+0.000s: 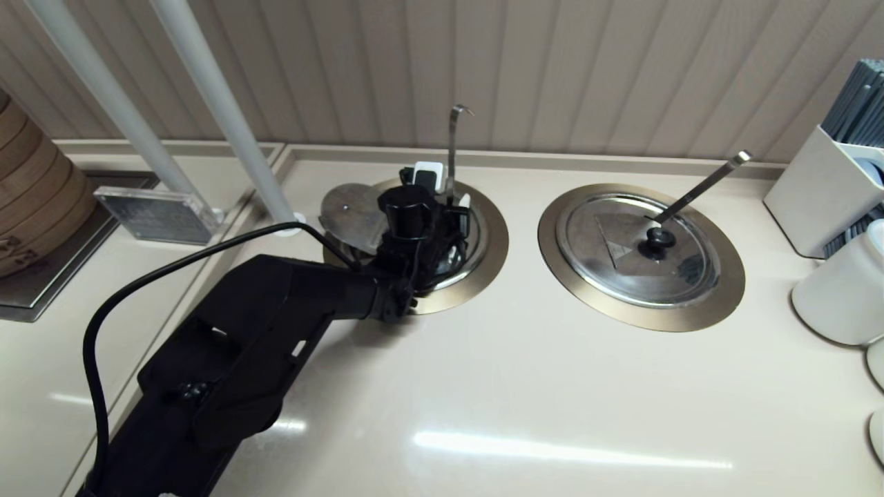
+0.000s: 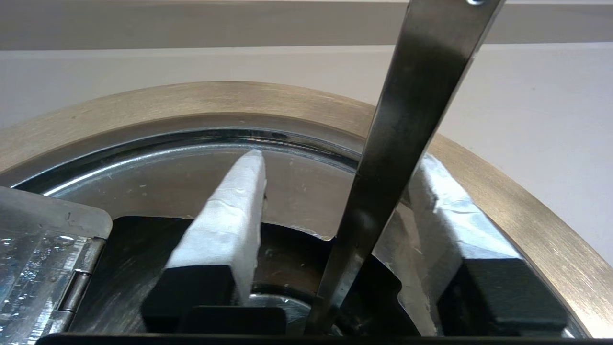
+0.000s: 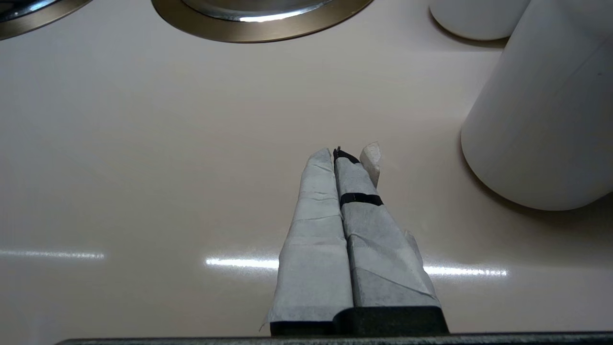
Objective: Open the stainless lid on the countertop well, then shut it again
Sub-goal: Stir with a spoon
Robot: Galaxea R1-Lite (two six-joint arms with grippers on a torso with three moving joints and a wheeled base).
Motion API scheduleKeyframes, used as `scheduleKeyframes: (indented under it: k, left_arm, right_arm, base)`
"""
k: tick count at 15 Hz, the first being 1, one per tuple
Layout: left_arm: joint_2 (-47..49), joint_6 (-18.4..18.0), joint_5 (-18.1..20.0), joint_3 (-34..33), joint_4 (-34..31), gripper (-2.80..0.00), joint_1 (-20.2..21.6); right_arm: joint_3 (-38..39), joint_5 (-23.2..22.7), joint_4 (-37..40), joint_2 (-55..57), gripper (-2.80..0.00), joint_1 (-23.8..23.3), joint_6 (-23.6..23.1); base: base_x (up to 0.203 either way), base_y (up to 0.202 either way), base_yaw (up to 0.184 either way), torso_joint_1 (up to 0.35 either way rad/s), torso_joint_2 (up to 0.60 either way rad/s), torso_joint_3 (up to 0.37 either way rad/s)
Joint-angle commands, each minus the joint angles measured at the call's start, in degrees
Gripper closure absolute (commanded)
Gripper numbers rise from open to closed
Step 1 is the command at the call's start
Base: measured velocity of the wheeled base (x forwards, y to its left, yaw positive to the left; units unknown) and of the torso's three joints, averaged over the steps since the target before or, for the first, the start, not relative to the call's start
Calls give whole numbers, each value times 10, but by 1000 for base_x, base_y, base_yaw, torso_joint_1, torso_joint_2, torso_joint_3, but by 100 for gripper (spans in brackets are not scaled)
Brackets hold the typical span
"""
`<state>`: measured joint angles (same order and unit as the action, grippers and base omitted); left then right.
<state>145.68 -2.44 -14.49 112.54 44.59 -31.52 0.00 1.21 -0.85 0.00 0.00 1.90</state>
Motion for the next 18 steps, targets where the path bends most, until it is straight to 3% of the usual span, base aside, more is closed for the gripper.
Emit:
scheduleKeyframes:
  k: [1, 10, 15, 18]
  left_arm:
    - [-4, 0, -1, 0, 3, 0, 0]
    - [-18, 2, -3, 0, 18, 0, 0]
    - [-55, 2, -51, -6, 37, 0, 7]
    - [-83, 2, -55, -20, 27, 0, 21]
  right_arm:
    - [3, -1, 0, 1, 0, 0, 0]
    - [3, -1, 0, 1, 0, 0, 0]
    - [3, 0, 0, 1, 0, 0, 0]
    - [3, 0, 0, 1, 0, 0, 0]
  base:
    - [0, 0, 0, 0, 0, 0]
    - [0, 0, 0, 0, 0, 0]
    - [0, 0, 0, 0, 0, 0]
    - [0, 0, 0, 0, 0, 0]
